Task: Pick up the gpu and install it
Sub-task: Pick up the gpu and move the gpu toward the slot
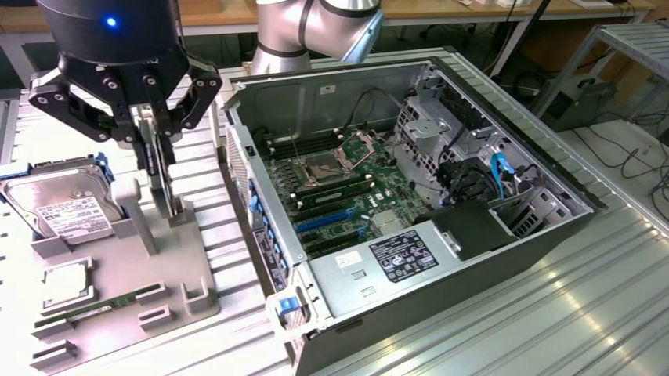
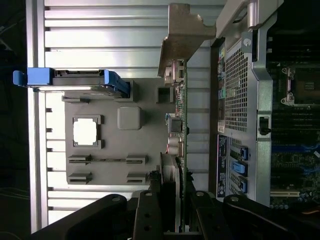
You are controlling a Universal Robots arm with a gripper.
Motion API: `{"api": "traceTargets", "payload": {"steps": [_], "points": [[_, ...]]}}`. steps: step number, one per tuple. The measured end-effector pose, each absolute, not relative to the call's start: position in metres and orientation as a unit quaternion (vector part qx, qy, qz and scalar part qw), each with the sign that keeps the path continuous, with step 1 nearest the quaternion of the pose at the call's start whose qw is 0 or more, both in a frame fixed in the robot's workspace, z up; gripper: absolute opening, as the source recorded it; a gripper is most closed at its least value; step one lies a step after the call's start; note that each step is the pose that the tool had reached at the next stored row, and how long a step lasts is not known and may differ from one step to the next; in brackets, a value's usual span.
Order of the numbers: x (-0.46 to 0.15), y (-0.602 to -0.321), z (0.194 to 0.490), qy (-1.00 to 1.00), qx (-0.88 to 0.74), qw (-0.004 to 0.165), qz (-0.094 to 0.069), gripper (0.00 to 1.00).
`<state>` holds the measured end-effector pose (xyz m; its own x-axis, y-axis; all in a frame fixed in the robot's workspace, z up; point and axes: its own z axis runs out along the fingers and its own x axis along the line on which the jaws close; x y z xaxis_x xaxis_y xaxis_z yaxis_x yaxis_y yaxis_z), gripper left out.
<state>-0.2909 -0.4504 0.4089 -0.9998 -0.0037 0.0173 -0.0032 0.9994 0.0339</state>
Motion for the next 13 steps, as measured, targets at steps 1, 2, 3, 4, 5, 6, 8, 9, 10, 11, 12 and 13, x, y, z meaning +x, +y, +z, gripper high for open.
{"api": "traceTargets", "payload": {"steps": [1, 2, 3, 4, 5, 6, 8, 9, 10, 11, 12, 13], "points": [[-0.2909, -0.4504, 0.4094, -1.0, 0.002, 0.009, -0.017, 0.27], [-0.2909, -0.4504, 0.4099, -1.0, 0.002, 0.009, -0.017, 0.27], [-0.2909, -0.4504, 0.4103, -1.0, 0.002, 0.009, -0.017, 0.27], [-0.2909, -0.4504, 0.4108, -1.0, 0.002, 0.009, -0.017, 0.27], [-0.2909, -0.4504, 0.4114, -1.0, 0.002, 0.009, -0.017, 0.27], [-0.2909, -0.4504, 0.4119, -1.0, 0.002, 0.009, -0.017, 0.27], [-0.2909, -0.4504, 0.4129, -1.0, 0.002, 0.009, -0.017, 0.27], [-0.2909, -0.4504, 0.4135, -1.0, 0.002, 0.009, -0.017, 0.27], [-0.2909, -0.4504, 0.4143, -1.0, 0.002, 0.009, -0.017, 0.27], [-0.2909, -0.4504, 0.4151, -1.0, 0.002, 0.009, -0.017, 0.27], [-0.2909, -0.4504, 0.416, -1.0, 0.002, 0.009, -0.017, 0.27], [-0.2909, -0.4504, 0.4168, -1.0, 0.002, 0.009, -0.017, 0.27]]}}
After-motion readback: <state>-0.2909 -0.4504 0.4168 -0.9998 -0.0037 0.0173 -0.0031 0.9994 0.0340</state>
